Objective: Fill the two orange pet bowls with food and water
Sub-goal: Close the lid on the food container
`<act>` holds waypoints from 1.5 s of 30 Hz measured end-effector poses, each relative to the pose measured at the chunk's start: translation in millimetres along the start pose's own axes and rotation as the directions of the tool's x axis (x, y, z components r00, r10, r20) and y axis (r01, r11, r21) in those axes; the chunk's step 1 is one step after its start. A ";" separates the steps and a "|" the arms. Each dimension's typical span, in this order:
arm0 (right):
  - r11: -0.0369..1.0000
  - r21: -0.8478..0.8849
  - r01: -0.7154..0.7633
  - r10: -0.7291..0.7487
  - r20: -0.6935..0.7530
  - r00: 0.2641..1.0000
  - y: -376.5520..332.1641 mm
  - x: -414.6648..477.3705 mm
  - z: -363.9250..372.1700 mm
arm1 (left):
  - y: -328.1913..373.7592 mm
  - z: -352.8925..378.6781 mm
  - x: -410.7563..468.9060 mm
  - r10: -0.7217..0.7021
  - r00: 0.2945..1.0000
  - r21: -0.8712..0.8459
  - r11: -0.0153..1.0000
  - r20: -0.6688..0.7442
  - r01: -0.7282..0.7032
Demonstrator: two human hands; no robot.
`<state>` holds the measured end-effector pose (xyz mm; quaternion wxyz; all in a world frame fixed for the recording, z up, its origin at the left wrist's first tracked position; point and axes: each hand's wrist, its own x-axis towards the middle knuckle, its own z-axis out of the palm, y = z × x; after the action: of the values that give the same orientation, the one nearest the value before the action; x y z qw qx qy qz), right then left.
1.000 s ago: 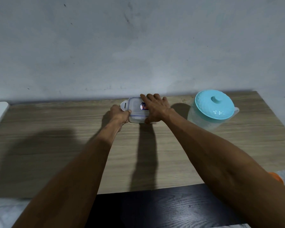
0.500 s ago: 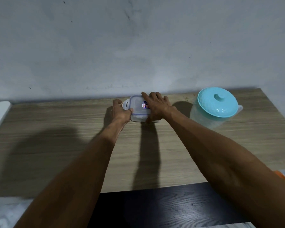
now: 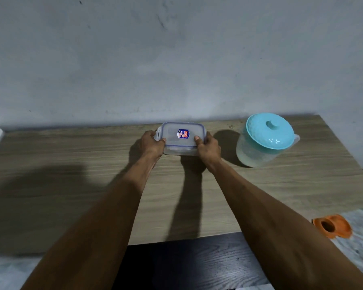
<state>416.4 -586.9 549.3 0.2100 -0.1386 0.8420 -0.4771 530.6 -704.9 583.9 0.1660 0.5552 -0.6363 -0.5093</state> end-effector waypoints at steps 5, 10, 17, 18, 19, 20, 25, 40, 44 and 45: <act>0.996 0.079 -0.042 0.042 -0.003 0.999 -0.4 -1.5 1.0 | -6.0 3.4 3.9 -0.021 1.000 -0.053 0.998 0.005 0.021; 0.995 0.095 -0.030 0.031 -0.011 0.999 0.5 -1.1 1.0 | -6.7 9.1 2.7 -0.022 0.999 -0.068 0.997 0.033 0.024; 0.993 0.114 -0.026 0.026 -0.001 1.000 2.0 -5.3 1.2 | -10.4 8.8 -8.9 0.034 0.999 0.034 0.999 -0.018 -0.033; 0.991 0.127 -0.034 0.034 -0.001 0.999 2.4 -7.5 1.0 | -11.6 8.0 -11.6 0.034 0.999 0.026 0.999 -0.023 -0.034; 0.988 0.146 -0.049 0.049 0.003 0.999 2.9 -10.6 0.6 | -12.7 7.0 -15.2 0.030 0.999 0.012 1.000 -0.028 -0.029; 0.984 0.165 -0.062 0.061 0.010 0.998 3.8 -14.3 -0.4 | -14.6 6.3 -19.1 0.024 0.999 -0.014 1.000 -0.034 -0.024; 0.973 0.223 -0.061 0.057 0.022 0.998 10.2 -49.3 -13.7 | -24.6 1.9 -57.0 0.032 0.998 -0.101 0.994 -0.053 -0.038; 0.966 0.254 0.046 -0.077 0.112 0.991 23.5 -234.6 -92.1 | -70.5 -59.6 -254.4 0.067 0.979 -0.137 0.986 -0.191 -0.094; 0.972 0.229 0.052 -0.092 0.165 0.982 35.9 -276.5 -96.0 | -98.8 -73.7 -289.5 0.039 0.971 -0.169 0.982 -0.235 -0.080; 0.972 0.232 0.045 -0.088 0.179 0.980 40.4 -285.0 -94.5 | -106.1 -77.0 -297.4 0.028 0.969 -0.176 0.982 -0.247 -0.073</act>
<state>618.0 -372.4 620.7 0.2868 -0.1863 0.7534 -0.5616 745.1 -465.8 633.8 0.3063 0.5793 -0.5752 -0.4897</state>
